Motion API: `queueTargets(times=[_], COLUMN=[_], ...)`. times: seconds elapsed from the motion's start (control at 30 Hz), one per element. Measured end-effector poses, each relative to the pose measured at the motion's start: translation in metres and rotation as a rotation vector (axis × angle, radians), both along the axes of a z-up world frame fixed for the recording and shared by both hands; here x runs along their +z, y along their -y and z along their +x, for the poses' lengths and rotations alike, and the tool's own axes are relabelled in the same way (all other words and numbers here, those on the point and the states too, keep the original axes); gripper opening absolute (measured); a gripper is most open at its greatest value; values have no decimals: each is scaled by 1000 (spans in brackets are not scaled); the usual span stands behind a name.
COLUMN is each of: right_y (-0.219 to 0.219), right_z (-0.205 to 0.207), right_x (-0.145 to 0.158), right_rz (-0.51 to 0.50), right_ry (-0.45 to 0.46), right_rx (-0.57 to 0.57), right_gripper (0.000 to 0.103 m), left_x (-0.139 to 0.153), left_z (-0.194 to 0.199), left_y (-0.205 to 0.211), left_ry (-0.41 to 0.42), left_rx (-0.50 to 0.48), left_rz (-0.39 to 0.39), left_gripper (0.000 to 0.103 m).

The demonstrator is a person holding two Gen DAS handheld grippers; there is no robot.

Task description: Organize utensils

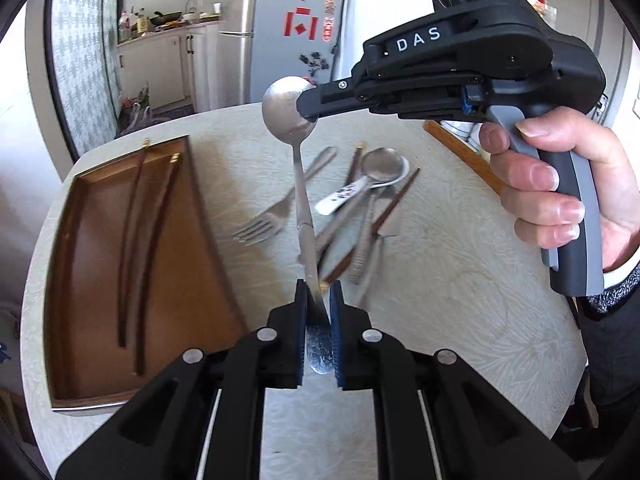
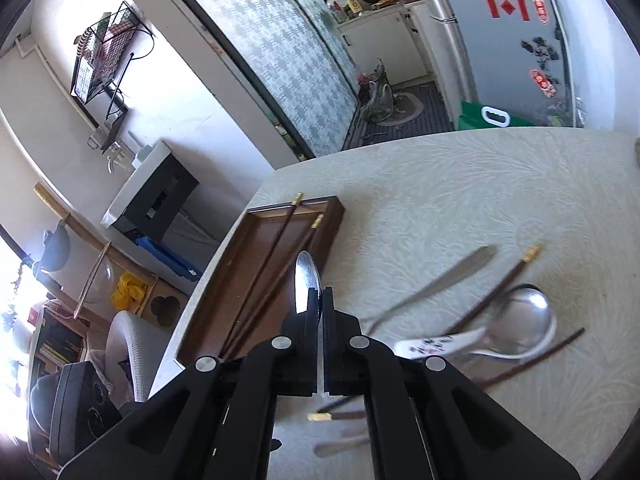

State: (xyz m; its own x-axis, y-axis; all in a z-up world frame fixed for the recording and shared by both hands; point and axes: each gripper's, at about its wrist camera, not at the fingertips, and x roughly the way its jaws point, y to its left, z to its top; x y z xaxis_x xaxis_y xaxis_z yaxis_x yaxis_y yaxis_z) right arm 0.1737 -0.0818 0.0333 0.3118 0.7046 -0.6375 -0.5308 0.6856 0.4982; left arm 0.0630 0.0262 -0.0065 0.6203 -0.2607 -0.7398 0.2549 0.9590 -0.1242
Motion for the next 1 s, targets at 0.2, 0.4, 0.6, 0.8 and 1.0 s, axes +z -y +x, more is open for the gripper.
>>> queueTargets(times=[0.2, 0.4, 0.6, 0.8, 1.0], right_y=[-64, -97, -113, -84, -3], right_z=[22, 37, 35, 22, 20], right_x=[-20, -48, -57, -29, -1], right_rz=[2, -47, -110, -26, -54], right_ry=[-42, -73, -55, -1, 67], right_rx=[44, 50, 65, 62, -45], right_gripper=[2, 3, 8, 71, 73], left_x=[-6, -16, -22, -16, -4], left_z=[12, 20, 19, 6, -7], left_y=[-60, -87, -93, -83, -49], left_ry=[-27, -52, -50, 29, 82], left_rx=[104, 147, 151, 141, 42], left_rz=[2, -1, 5, 3, -21], left_gripper=[12, 8, 8, 58, 73])
